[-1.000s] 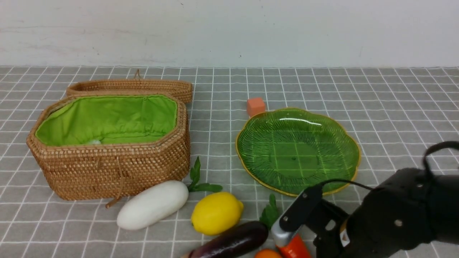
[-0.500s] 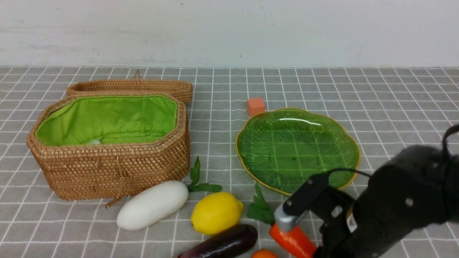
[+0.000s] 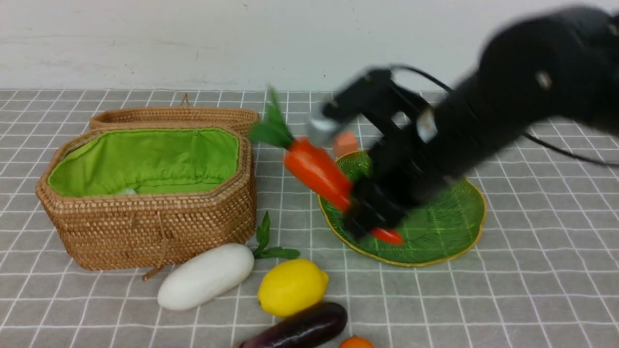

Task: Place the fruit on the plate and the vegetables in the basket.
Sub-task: Use the right arm to grab a carrot and put it into the left basket, then use the right arm to grab a mango and put it into the right plate

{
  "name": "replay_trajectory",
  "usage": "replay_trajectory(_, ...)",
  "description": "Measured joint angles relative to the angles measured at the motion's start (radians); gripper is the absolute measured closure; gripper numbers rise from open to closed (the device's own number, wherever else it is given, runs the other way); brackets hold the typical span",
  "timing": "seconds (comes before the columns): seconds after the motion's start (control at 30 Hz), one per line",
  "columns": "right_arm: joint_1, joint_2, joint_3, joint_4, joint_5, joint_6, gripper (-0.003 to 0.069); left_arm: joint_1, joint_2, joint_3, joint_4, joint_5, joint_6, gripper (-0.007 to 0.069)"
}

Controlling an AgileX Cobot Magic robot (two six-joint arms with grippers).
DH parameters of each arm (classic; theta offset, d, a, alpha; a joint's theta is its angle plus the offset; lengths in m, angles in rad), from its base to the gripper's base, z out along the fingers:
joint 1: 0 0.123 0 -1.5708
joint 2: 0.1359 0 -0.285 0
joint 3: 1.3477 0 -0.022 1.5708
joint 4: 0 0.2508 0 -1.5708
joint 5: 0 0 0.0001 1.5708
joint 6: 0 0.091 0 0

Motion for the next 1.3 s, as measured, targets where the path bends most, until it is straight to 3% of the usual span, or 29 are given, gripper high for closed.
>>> replay_trajectory(0.2,0.0,0.255,-0.335,0.223,0.023,-0.212,0.0401,0.0,0.0,0.0,0.0,0.0,0.0,0.0386)
replay_trajectory(0.4,0.0,0.504,-0.603,0.377,-0.082,-0.264,0.0401,0.0,0.0,0.0,0.0,0.0,0.0,0.0386)
replay_trajectory(0.6,0.0,0.658,-0.725,0.437,-0.297,-0.282,0.0401,0.0,0.0,0.0,0.0,0.0,0.0,0.0386)
replay_trajectory(0.77,0.0,0.712,-0.732,0.441,-0.332,-0.366,0.0399,0.0,0.0,0.0,0.0,0.0,0.0,0.0386)
replay_trajectory(0.83,0.0,0.72,-0.732,0.445,-0.333,-0.385,0.0378,0.0,0.0,0.0,0.0,0.0,0.0,0.0386)
replay_trajectory(1.13,0.0,0.717,-0.734,0.432,-0.243,-0.416,0.0097,0.0,0.0,0.0,0.0,0.0,0.0,0.0386)
replay_trajectory(1.3,-0.01,0.643,-0.727,0.397,-0.134,-0.366,0.0048,0.0,0.0,0.0,0.0,0.0,0.0,0.0386)
